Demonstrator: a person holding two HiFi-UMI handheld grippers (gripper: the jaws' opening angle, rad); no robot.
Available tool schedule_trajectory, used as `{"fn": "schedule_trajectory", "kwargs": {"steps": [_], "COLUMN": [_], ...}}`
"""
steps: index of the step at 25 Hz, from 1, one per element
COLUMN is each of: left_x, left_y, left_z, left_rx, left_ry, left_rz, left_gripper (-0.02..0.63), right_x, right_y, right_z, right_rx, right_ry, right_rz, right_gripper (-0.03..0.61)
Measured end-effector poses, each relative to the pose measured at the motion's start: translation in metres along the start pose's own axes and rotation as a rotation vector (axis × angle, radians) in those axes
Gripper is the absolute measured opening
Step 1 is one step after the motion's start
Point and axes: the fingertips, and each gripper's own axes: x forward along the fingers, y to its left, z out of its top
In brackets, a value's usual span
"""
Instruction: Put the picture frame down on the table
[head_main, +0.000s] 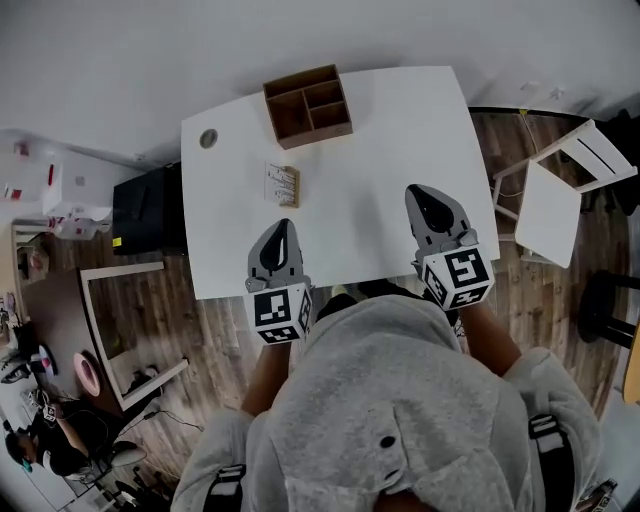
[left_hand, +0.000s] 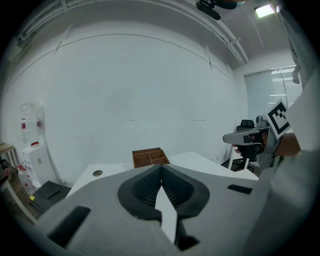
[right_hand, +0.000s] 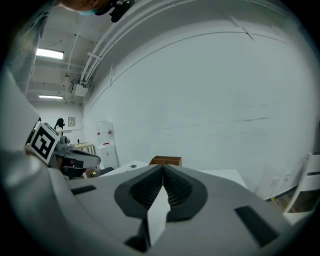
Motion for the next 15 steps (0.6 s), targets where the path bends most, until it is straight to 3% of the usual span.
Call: {"fn": "schedule_trajectory", "kwargs": {"steps": [6,15], "left_x": [-0.031,-0.13], "left_y": [0.002,0.013], "left_z": [-0.001,-0.041], "left_rx": [0.008,-0.015], "left_ry": [-0.026,-0.037], "left_rz": [-0.001,0.03], "left_gripper": [0.021,0.021], "right_x": [-0.015,-0.077], "right_y": [0.03,0.098], "right_z": [0.004,-0.022], "right_rx": [-0.011,-0.038], "right_ry": [-0.021,-0.015], "right_rz": [0.003,-0.021], "right_gripper": [0.026,0.026]}}
